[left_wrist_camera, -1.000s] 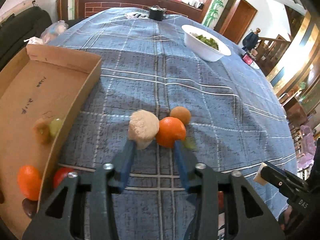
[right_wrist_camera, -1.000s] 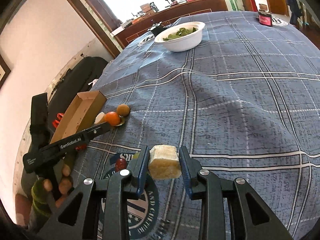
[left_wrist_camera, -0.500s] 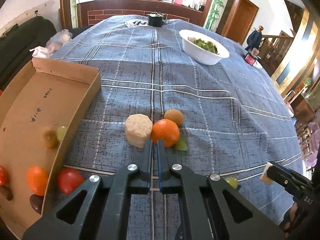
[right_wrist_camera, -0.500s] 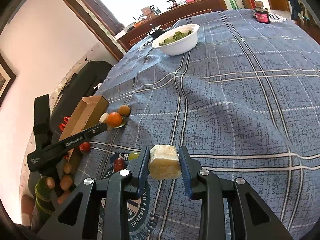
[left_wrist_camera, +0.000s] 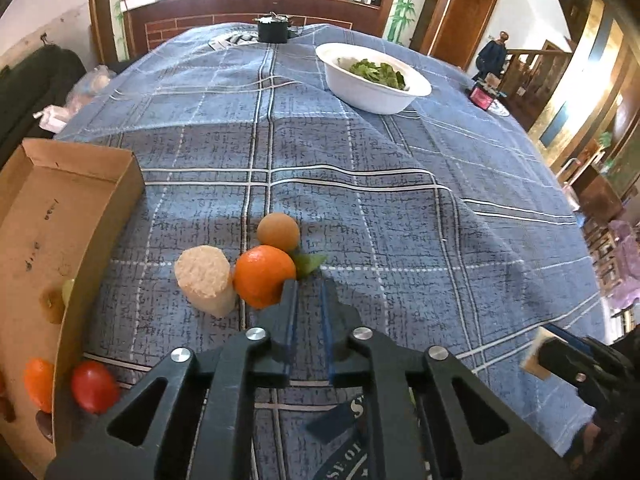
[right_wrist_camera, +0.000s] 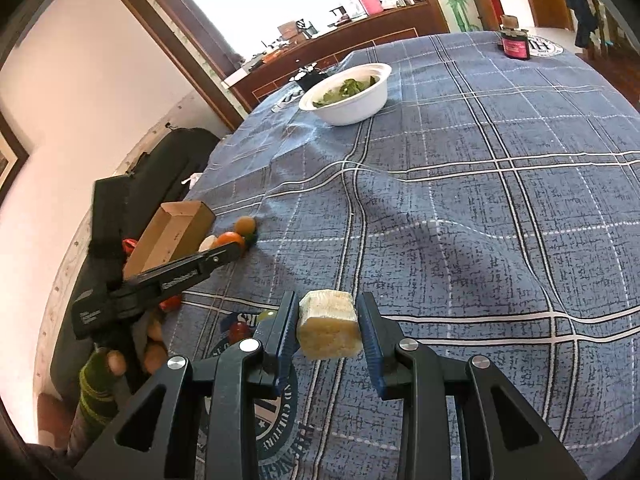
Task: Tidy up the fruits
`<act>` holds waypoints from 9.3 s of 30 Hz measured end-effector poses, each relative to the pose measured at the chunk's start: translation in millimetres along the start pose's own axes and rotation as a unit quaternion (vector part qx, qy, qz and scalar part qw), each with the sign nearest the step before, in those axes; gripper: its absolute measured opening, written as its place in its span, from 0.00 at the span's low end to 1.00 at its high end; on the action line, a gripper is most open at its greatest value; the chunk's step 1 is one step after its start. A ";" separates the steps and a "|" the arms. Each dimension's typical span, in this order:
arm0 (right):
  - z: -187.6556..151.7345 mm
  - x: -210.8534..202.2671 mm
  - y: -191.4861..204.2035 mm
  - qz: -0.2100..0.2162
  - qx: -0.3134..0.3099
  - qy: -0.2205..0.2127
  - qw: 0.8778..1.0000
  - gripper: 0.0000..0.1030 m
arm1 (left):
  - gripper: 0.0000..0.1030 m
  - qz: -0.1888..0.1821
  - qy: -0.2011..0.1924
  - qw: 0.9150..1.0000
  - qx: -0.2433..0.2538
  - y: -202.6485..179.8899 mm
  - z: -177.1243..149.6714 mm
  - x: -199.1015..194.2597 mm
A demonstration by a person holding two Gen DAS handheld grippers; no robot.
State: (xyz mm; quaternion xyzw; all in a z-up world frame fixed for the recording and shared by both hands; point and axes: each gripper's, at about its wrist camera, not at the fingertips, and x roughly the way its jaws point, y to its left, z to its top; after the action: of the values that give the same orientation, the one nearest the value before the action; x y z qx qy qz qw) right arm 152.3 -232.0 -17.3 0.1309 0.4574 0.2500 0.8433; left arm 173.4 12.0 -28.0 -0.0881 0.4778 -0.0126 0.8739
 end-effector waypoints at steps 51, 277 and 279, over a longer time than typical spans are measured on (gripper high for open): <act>-8.2 20.3 14.4 0.001 0.002 0.013 1.000 0.30 | 0.50 0.016 -0.019 0.999 -0.032 43.1 19.4 12.5; -40.6 -21.5 72.0 0.021 -0.009 -0.020 1.000 0.29 | 0.16 0.042 -0.070 0.997 -0.010 37.8 -74.3 -110.9; -40.0 -19.2 75.8 0.022 -0.012 -0.018 1.000 0.29 | 0.16 0.043 -0.071 0.996 -0.012 42.6 -73.9 -112.6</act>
State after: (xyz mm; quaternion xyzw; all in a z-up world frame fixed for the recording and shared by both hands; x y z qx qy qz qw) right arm 87.2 -179.0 8.5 0.1352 0.4361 0.2721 0.8470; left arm 47.8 55.4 19.7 -0.0786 0.4182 0.0371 0.9042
